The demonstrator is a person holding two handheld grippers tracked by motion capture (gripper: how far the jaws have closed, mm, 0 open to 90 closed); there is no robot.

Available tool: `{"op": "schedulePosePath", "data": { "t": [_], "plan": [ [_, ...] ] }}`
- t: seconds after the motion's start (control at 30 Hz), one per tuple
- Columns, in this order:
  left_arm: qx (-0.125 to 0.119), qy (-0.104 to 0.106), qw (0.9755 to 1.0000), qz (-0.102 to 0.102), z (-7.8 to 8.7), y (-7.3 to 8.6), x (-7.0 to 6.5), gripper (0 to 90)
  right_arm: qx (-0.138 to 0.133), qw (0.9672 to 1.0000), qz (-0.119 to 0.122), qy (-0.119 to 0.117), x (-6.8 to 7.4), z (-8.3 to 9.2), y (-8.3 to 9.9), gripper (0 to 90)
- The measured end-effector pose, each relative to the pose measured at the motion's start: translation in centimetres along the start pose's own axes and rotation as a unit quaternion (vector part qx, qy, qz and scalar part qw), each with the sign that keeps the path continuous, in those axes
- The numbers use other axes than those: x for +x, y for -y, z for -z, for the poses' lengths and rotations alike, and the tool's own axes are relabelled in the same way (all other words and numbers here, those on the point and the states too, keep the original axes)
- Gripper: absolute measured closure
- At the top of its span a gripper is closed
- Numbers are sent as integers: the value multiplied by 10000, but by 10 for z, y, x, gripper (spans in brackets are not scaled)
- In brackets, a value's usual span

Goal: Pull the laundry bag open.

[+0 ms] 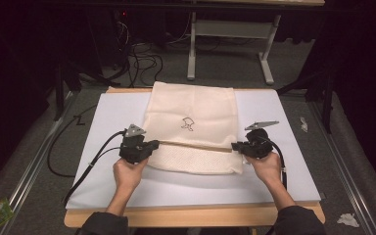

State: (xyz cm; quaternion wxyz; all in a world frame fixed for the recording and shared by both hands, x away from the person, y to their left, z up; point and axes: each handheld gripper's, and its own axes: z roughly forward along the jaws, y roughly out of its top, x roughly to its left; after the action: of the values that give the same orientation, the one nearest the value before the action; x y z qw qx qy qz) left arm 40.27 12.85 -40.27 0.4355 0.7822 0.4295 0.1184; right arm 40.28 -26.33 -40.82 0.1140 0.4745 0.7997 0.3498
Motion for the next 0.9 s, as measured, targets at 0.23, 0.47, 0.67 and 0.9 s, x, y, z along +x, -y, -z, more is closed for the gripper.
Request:
{"op": "schedulePosePath", "data": {
  "t": [0.23, 0.47, 0.67, 0.9],
  "plan": [
    [-31, -45, 10000, 32, 2, 2, 2, 875, -16, 10000, -12, 80, -2, 0, -1, 867],
    [-37, -75, 9999, 71, 7, 4, 7, 875, -27, 9999, -90, 129, -8, 2, 0, 867],
    [-27, -70, 10000, 59, 7, 5, 6, 875, -42, 9998, -90, 163, -10, 2, -1, 867],
    [-22, -59, 10000, 61, 7, 5, 6, 875, -52, 9997, -64, 208, -10, 3, -4, 867]
  ]
}}
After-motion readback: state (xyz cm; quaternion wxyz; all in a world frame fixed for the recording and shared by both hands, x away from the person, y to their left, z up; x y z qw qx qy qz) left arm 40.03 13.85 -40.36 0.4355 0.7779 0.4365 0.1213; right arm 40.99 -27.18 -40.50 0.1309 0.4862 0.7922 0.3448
